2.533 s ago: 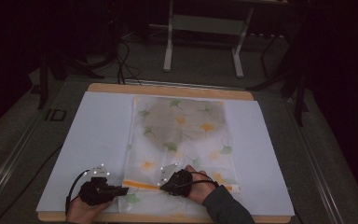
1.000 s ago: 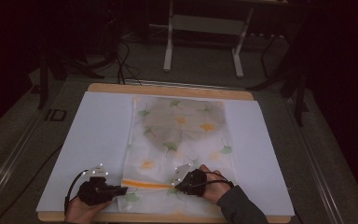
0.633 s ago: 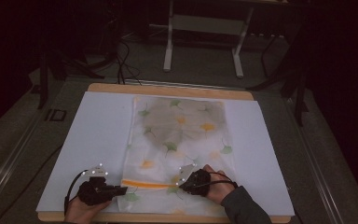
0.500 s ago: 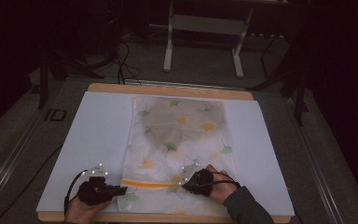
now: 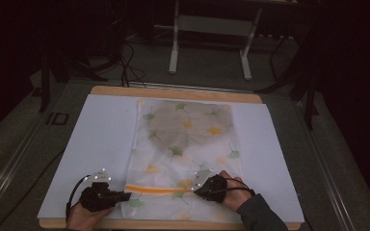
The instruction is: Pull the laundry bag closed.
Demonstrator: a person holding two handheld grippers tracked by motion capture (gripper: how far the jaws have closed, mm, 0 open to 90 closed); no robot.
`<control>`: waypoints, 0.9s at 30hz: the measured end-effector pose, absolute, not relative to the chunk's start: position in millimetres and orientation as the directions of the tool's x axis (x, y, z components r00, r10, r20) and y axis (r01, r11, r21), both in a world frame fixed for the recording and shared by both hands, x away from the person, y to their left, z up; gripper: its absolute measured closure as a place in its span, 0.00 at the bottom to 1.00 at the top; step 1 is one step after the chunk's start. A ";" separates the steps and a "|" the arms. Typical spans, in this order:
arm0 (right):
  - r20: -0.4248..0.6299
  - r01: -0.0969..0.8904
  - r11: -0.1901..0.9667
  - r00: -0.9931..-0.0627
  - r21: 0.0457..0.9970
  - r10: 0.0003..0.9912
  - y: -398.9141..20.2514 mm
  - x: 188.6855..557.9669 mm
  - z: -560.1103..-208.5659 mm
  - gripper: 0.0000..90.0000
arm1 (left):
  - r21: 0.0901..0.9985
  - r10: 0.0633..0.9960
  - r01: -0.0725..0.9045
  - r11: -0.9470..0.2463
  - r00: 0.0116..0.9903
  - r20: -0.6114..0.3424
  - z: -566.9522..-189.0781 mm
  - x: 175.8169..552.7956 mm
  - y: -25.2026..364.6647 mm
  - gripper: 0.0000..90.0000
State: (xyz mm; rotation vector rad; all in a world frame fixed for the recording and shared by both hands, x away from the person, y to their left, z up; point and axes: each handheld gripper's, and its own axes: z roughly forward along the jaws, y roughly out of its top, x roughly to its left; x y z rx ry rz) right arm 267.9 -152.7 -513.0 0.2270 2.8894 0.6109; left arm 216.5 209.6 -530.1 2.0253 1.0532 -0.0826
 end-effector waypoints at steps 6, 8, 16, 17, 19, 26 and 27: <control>-0.145 0.120 0.903 -0.970 0.412 0.195 -160.3 267.4 -513.0 1.00 | 0.643 0.649 0.704 -0.303 0.646 -0.402 -530.3 216.5 209.6 0.98; -0.145 0.126 0.903 -0.969 0.412 0.201 -162.4 267.1 -512.9 1.00 | 0.643 0.649 0.704 -0.303 0.646 -0.401 -530.2 216.5 209.6 0.98; -0.140 0.140 0.901 -0.967 0.410 0.214 -172.1 266.8 -512.5 1.00 | 0.643 0.650 0.703 -0.303 0.646 -0.400 -530.2 216.5 209.6 0.98; -0.142 0.144 0.900 -0.965 0.412 0.219 -173.0 266.5 -512.6 1.00 | 0.643 0.649 0.703 -0.303 0.646 -0.401 -530.3 216.6 209.7 0.98; -0.138 0.149 0.899 -0.965 0.412 0.223 -174.8 266.6 -512.3 1.00 | 0.642 0.650 0.705 -0.302 0.645 -0.402 -530.3 216.6 209.6 0.98; -0.137 0.157 0.899 -0.963 0.408 0.231 -180.5 267.1 -512.3 1.00 | 0.643 0.649 0.703 -0.302 0.646 -0.402 -530.3 216.7 209.8 0.98; -0.138 0.158 0.898 -0.963 0.411 0.233 -182.2 267.1 -512.3 1.00 | 0.643 0.650 0.703 -0.303 0.646 -0.401 -530.3 216.7 209.7 0.98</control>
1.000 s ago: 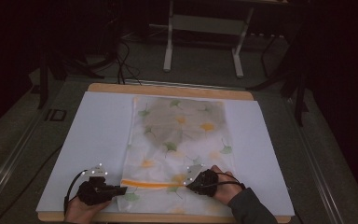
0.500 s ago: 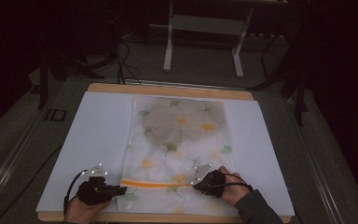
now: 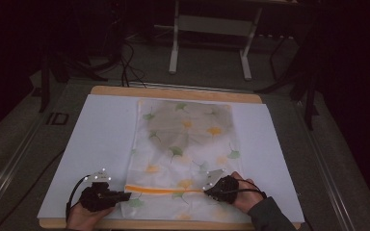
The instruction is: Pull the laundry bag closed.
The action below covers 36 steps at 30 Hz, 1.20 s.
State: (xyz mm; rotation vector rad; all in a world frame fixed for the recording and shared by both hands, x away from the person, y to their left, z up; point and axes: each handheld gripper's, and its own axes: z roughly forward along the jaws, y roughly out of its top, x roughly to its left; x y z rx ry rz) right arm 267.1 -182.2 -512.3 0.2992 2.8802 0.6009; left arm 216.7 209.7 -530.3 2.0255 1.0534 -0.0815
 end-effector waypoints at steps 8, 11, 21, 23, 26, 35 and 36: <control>-0.133 0.169 0.900 -0.962 0.403 0.240 -188.5 267.0 -511.4 1.00 | 0.643 0.650 0.704 -0.302 0.645 -0.401 -530.3 216.6 209.8 0.98; -0.140 0.171 0.900 -0.959 0.400 0.245 -190.3 266.9 -511.4 1.00 | 0.643 0.649 0.703 -0.302 0.646 -0.401 -530.3 216.7 210.2 0.98; -0.141 0.187 0.900 -0.955 0.393 0.260 -202.1 266.7 -510.7 1.00 | 0.643 0.651 0.705 -0.300 0.644 -0.402 -530.5 216.8 210.6 0.98; -0.143 0.189 0.900 -0.954 0.393 0.263 -204.5 266.7 -510.8 1.00 | 0.642 0.651 0.705 -0.301 0.644 -0.402 -530.6 216.9 210.4 0.98; -0.142 0.192 0.899 -0.953 0.393 0.266 -208.1 266.8 -510.7 1.00 | 0.643 0.651 0.705 -0.300 0.644 -0.402 -530.6 216.9 210.6 0.98; -0.139 0.200 0.898 -0.952 0.393 0.273 -212.9 266.9 -510.4 1.00 | 0.642 0.651 0.704 -0.303 0.645 -0.400 -530.6 217.1 210.6 0.98; -0.137 0.202 0.899 -0.952 0.389 0.273 -214.1 267.0 -510.1 1.00 | 0.642 0.650 0.704 -0.303 0.645 -0.401 -530.6 217.2 210.7 0.98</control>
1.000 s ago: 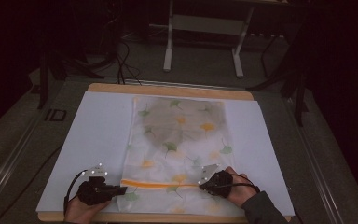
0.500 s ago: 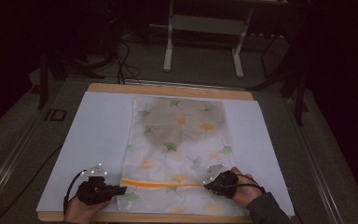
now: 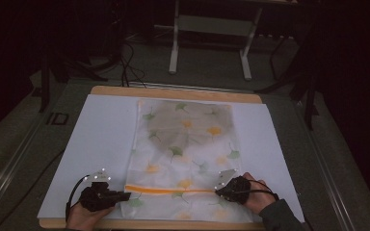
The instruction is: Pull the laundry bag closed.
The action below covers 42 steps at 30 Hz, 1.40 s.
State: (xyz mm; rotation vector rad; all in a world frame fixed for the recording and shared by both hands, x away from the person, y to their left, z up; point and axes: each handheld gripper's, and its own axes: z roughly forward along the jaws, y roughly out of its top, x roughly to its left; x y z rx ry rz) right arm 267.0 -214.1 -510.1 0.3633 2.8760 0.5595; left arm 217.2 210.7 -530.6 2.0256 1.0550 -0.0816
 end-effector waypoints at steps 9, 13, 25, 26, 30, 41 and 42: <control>-0.137 0.203 0.899 -0.952 0.389 0.274 -219.2 267.9 -509.3 1.00 | 0.641 0.650 0.705 -0.303 0.645 -0.402 -530.7 217.2 210.1 0.98; -0.139 0.202 0.901 -0.952 0.385 0.273 -219.6 268.4 -509.1 1.00 | 0.643 0.650 0.704 -0.301 0.645 -0.402 -530.5 217.1 210.7 0.98; -0.141 0.229 0.898 -0.944 0.375 0.300 -235.7 268.4 -507.8 1.00 | 0.641 0.655 0.706 -0.300 0.641 -0.400 -530.8 217.5 211.2 0.98; -0.141 0.230 0.899 -0.943 0.373 0.300 -237.3 268.6 -507.4 1.00 | 0.641 0.655 0.706 -0.300 0.641 -0.400 -530.8 217.5 211.2 0.98; -0.142 0.237 0.898 -0.941 0.370 0.306 -242.0 267.8 -506.9 1.00 | 0.640 0.655 0.708 -0.298 0.639 -0.402 -531.0 217.5 211.3 0.98; -0.155 0.238 0.903 -0.939 0.358 0.308 -252.4 267.0 -505.0 1.00 | 0.639 0.656 0.709 -0.298 0.638 -0.402 -531.0 217.6 211.7 0.98; -0.158 0.237 0.903 -0.938 0.359 0.309 -253.8 267.0 -504.7 1.00 | 0.640 0.654 0.708 -0.298 0.639 -0.403 -531.1 217.6 211.6 0.98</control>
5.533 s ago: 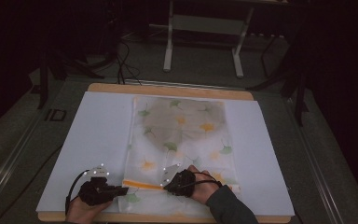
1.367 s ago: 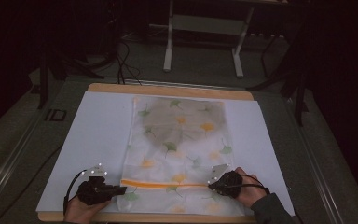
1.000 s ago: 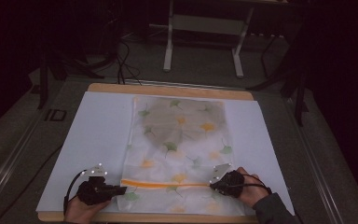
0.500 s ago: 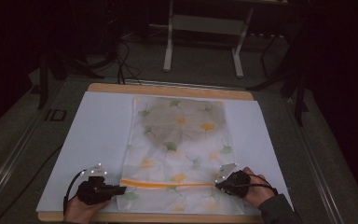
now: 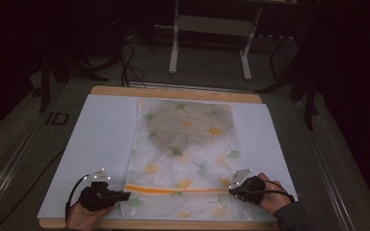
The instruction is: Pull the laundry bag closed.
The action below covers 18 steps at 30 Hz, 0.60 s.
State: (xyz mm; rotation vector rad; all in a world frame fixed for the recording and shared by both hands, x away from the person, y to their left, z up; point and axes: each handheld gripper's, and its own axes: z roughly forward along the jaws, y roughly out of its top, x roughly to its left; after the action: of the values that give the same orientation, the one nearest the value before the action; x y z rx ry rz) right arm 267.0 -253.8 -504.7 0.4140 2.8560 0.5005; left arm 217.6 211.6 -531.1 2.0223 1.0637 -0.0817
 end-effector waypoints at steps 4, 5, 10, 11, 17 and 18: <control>-0.156 0.239 0.900 -0.937 0.364 0.312 -257.6 265.9 -502.5 1.00 | 0.639 0.654 0.709 -0.299 0.640 -0.404 -531.2 217.7 211.4 0.98; -0.158 0.238 0.902 -0.937 0.360 0.311 -258.2 266.0 -502.3 1.00 | 0.639 0.655 0.708 -0.299 0.640 -0.402 -531.1 217.6 211.3 0.98; -0.168 0.246 0.904 -0.933 0.349 0.318 -264.2 266.0 -500.8 1.00 | 0.638 0.657 0.710 -0.297 0.637 -0.403 -531.1 217.5 212.2 0.98; -0.172 0.246 0.906 -0.932 0.344 0.318 -266.0 265.9 -500.2 1.00 | 0.638 0.656 0.710 -0.297 0.638 -0.404 -531.2 217.6 212.4 0.98; -0.182 0.264 0.903 -0.923 0.339 0.339 -279.3 264.0 -497.7 1.00 | 0.635 0.655 0.712 -0.300 0.638 -0.405 -531.9 217.5 212.5 0.98; -0.182 0.265 0.902 -0.923 0.340 0.340 -281.9 263.7 -497.6 1.00 | 0.634 0.655 0.712 -0.302 0.638 -0.405 -532.1 217.4 212.5 0.98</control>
State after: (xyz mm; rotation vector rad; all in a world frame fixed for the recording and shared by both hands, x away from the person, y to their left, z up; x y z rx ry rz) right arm 263.7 -281.9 -497.6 0.4572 2.8292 0.4567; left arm 217.4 212.5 -532.1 2.0286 1.0665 -0.0879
